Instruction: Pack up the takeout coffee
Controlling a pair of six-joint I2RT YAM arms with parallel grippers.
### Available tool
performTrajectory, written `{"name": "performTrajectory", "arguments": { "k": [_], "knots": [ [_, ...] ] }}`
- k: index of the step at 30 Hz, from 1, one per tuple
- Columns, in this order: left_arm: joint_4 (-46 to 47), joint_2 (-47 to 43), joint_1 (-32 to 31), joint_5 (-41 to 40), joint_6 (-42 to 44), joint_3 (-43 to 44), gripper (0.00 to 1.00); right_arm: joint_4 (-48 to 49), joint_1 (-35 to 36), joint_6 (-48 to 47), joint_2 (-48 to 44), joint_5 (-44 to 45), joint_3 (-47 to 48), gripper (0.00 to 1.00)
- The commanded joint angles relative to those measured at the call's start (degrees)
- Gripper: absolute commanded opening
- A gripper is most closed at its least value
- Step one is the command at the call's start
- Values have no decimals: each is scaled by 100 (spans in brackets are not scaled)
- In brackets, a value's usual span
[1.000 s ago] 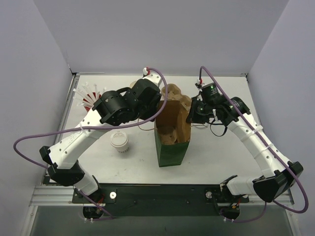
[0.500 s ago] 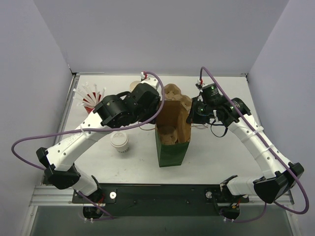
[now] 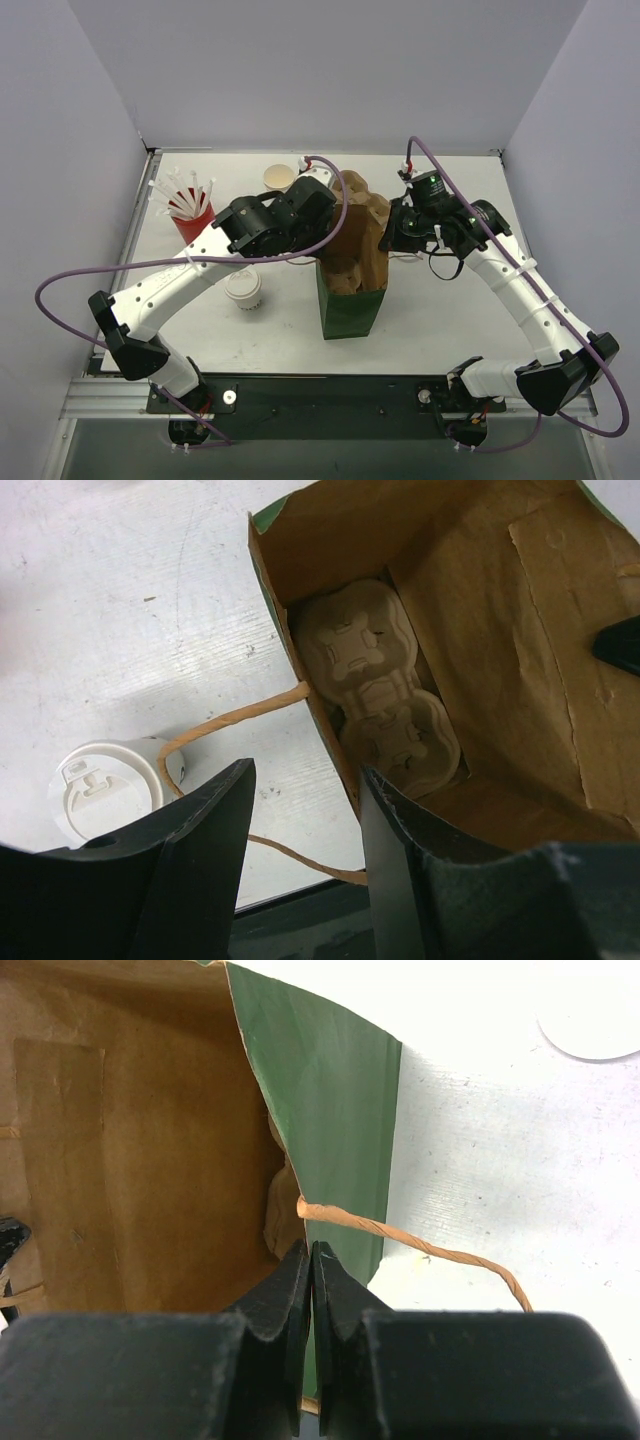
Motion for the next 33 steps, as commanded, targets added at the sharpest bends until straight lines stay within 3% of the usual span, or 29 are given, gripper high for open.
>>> {"name": "performTrajectory", "arguments": {
  "k": [1,16,22,25,30,33],
  "knots": [
    [384,-2,2,40,-77,-36,56,-15,83,32,-142,117,-16,0],
    [586,51,2,75,-209,-291,55,-15,92,24,-169,169,-68,0],
    [639,59,11,66,-209,-423,50,-15,101,24,-169,213,-69,0],
    [630,103,11,110,-139,-405,42,-50,92,24,-178,310,-69,0],
    [534,279,2,172,11,-116,6,-191,92,-47,-186,625,-25,0],
    [437,402,-6,172,90,112,0,-357,83,-117,-195,793,80,0]
  ]
}}
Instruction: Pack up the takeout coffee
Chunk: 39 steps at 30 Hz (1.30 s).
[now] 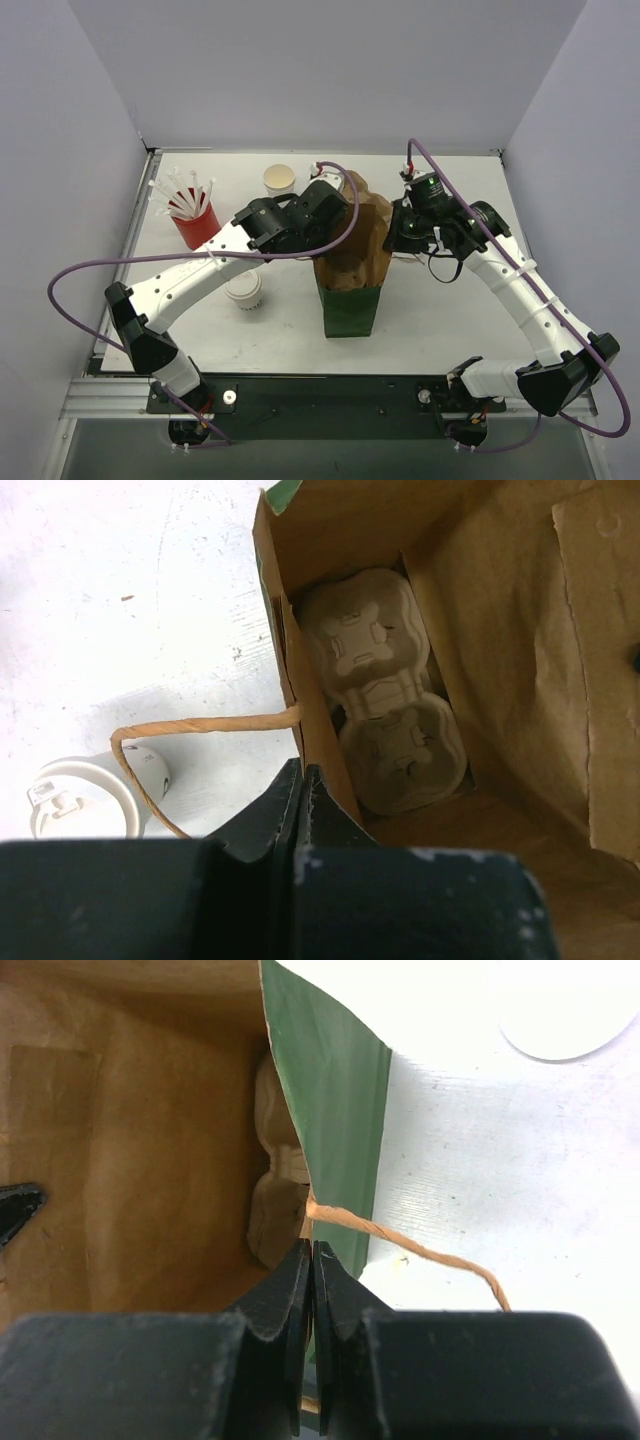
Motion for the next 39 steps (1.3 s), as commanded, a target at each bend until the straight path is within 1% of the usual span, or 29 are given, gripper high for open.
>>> {"name": "performTrajectory", "arguments": {
  "k": [1,9,11,16,18,28,32,37,39],
  "knots": [
    [41,179,-6,78,164,504,0,-410,11,-134,-169,515,142,0],
    [-91,891,-191,192,200,1471,0,-753,20,-222,-125,639,599,0],
    [-143,1119,-208,192,208,1787,0,-841,-59,-266,-99,787,661,0],
    [-345,1480,-200,130,270,2323,0,-859,-384,-354,-81,709,599,0],
    [-433,1585,-182,104,287,2473,0,-850,-489,-372,-81,482,582,0],
    [-504,1674,-77,139,402,2588,0,-727,-569,-389,-28,323,503,0],
    [-443,1595,-77,113,340,2421,0,-499,-674,-433,112,8,485,0],
    [-372,1480,-24,121,340,2228,0,-437,-762,-548,420,-37,617,0],
    [-346,1463,-24,113,340,2184,5,-367,-806,-591,438,-125,582,0]
  ]
}}
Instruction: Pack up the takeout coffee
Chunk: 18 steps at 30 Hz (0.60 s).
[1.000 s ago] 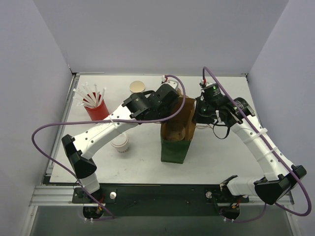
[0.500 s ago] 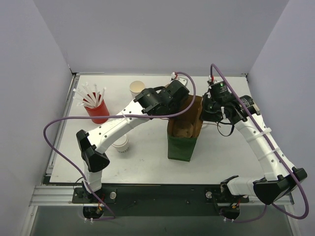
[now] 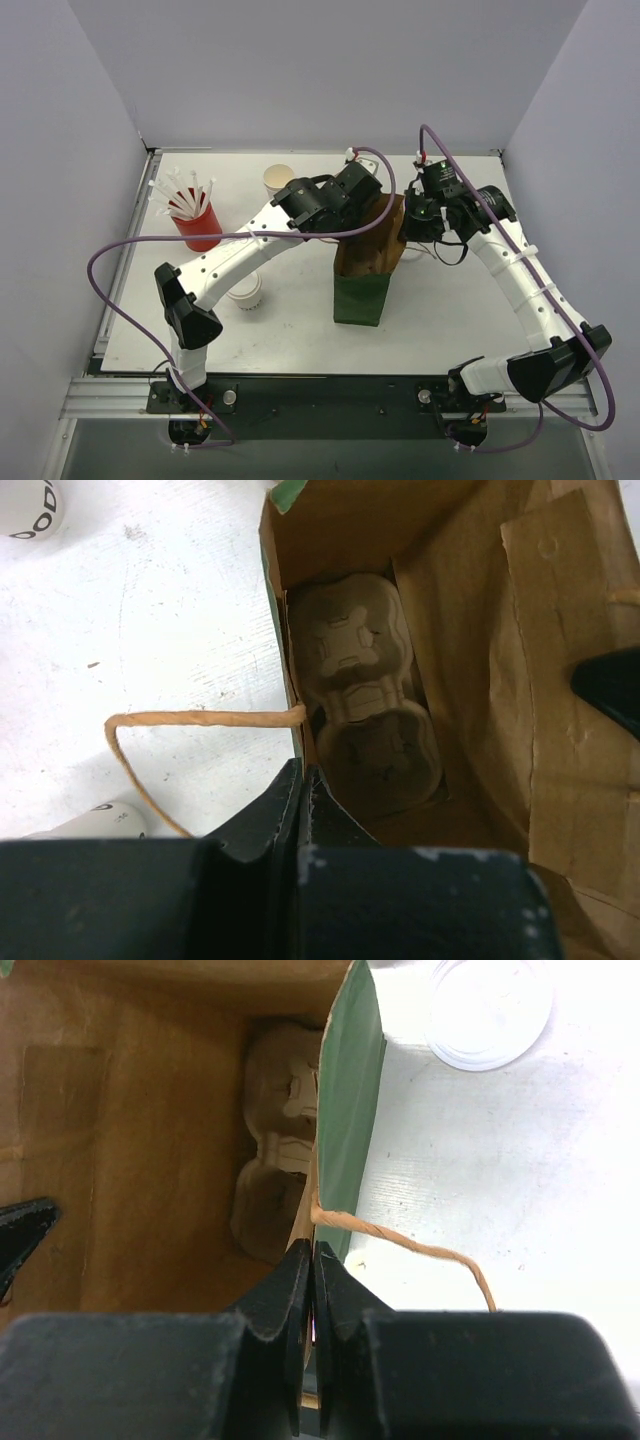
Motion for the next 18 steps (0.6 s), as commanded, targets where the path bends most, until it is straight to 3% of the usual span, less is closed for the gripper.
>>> {"name": "performTrajectory", "arguments": {
  "k": [1,9,18],
  "knots": [
    [157,-229,50,19,25,-65,7,140,-105,-183,134,-221,105,2],
    [245,-317,103,36,-9,-127,20,219,-158,-209,213,-485,377,25],
    [385,-431,129,19,-62,-171,36,62,-105,-34,-6,-644,790,40]
  ]
}}
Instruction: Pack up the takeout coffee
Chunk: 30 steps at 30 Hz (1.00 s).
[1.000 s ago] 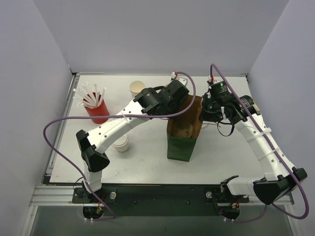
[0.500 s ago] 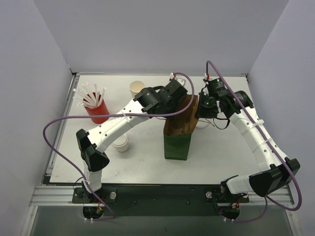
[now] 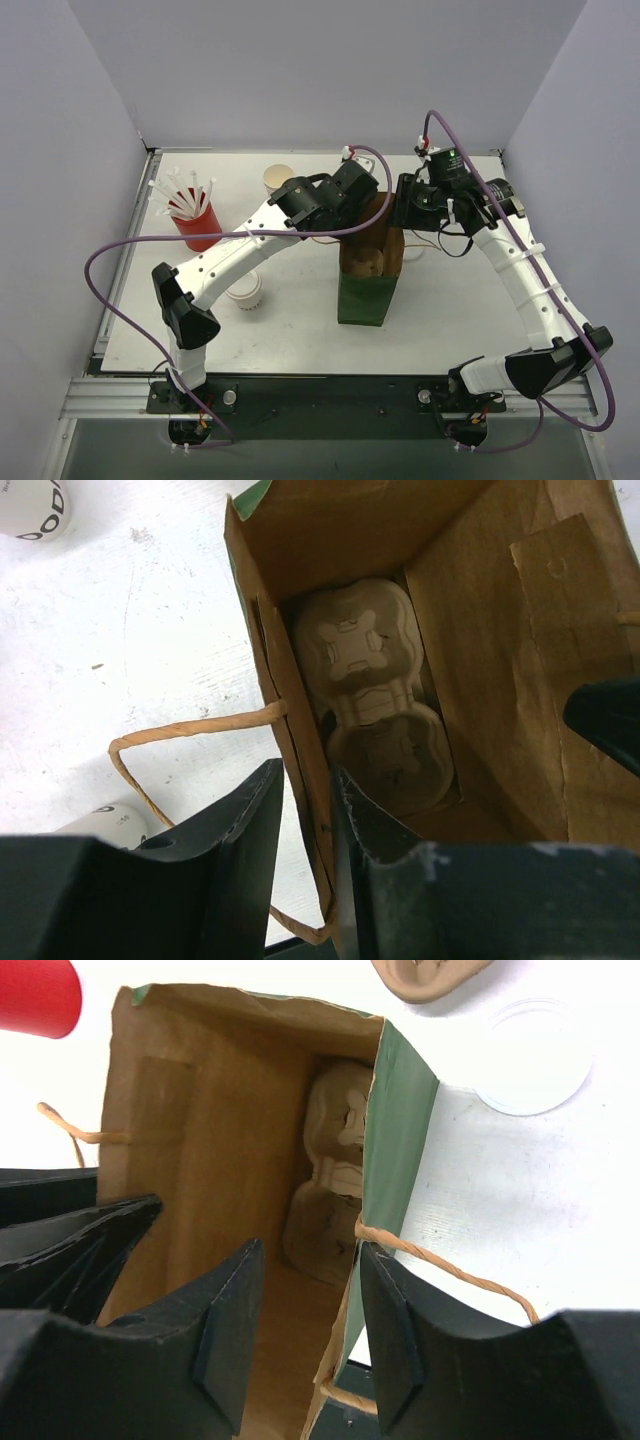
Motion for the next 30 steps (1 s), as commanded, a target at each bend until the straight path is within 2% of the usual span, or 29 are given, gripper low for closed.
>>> {"name": "performTrajectory", "arguments": {
  "k": [1,8,12,16,21,25,30],
  "knots": [
    [324,-392,31,17,-60,-20,38,-149,4,89,-192,-69,388,40],
    [430,-497,119,25,45,181,52,-386,48,71,-280,318,503,40],
    [544,-612,189,139,168,278,66,-412,48,62,-315,309,547,42],
    [588,-769,251,192,265,340,72,-421,48,54,-307,283,556,42],
    [562,-1138,356,0,256,305,74,-448,75,62,-359,274,591,42],
    [597,-2067,505,-395,99,-519,75,-492,119,62,-473,283,565,42],
    [343,-3115,926,-1073,-436,-2426,80,-527,189,45,-632,257,433,42]
  ]
}}
